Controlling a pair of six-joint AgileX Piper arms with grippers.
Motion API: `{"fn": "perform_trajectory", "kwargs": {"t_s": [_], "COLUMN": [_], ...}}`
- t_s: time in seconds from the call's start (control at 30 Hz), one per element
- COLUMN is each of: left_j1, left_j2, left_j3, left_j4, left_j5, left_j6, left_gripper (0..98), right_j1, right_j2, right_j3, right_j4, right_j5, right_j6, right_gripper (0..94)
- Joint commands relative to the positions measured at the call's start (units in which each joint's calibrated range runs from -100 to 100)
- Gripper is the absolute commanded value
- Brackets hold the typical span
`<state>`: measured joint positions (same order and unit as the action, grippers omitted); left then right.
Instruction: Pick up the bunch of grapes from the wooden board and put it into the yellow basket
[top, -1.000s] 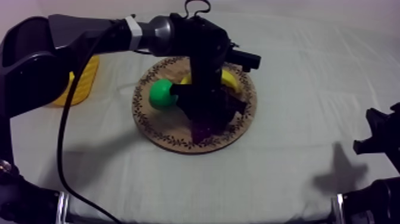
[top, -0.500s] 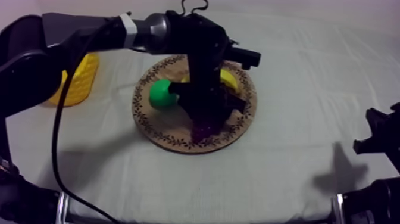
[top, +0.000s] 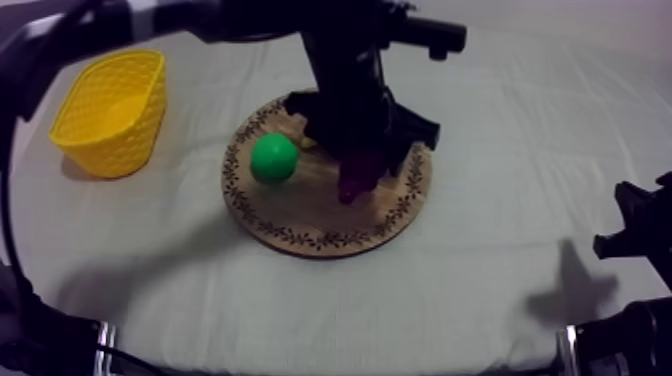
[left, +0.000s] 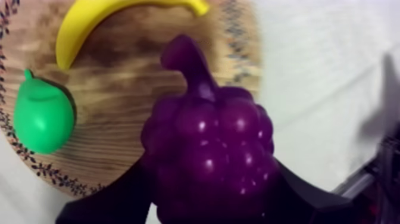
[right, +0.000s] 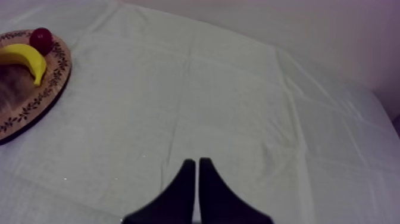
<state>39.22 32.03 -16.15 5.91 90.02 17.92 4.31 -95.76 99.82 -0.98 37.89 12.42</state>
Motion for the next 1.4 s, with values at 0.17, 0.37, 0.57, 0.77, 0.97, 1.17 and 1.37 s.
{"fn": "perform_trajectory", "kwargs": {"t_s": [0.17,0.37,0.57,0.77,0.97,1.17,1.37], "left_j1": [0.3,0.2,-1.1,-3.8,-8.6,-14.5,-21.9], "left_j2": [-7.5,-11.0,-13.0,-15.2,-18.1,-21.6,-24.3], "left_j3": [-2.4,-2.9,-1.3,2.1,6.9,9.8,12.0], "left_j4": [-0.49,-0.91,-1.18,-1.6,-2.39,-3.29,-3.77], "left_j5": [2.9,4.6,5.1,4.9,4.4,4.7,4.9], "left_j6": [0.1,0.1,-0.3,-1.2,-2.7,-4.6,-7.0], "left_gripper": [55.6,55.8,55.9,55.8,55.7,55.6,55.3], "right_j1": [0.0,0.0,0.0,0.0,0.0,0.0,0.0], "right_j2": [0.0,0.0,0.0,0.0,0.0,0.0,0.0], "right_j3": [0.0,0.0,0.0,0.0,0.0,0.0,0.0], "right_j4": [0.0,0.0,0.0,0.0,0.0,0.0,0.0], "right_j5": [0.0,0.0,0.0,0.0,0.0,0.0,0.0], "right_j6": [0.0,0.0,0.0,0.0,0.0,0.0,0.0], "right_gripper": [0.3,0.3,0.3,0.3,0.3,0.3,0.3]}}
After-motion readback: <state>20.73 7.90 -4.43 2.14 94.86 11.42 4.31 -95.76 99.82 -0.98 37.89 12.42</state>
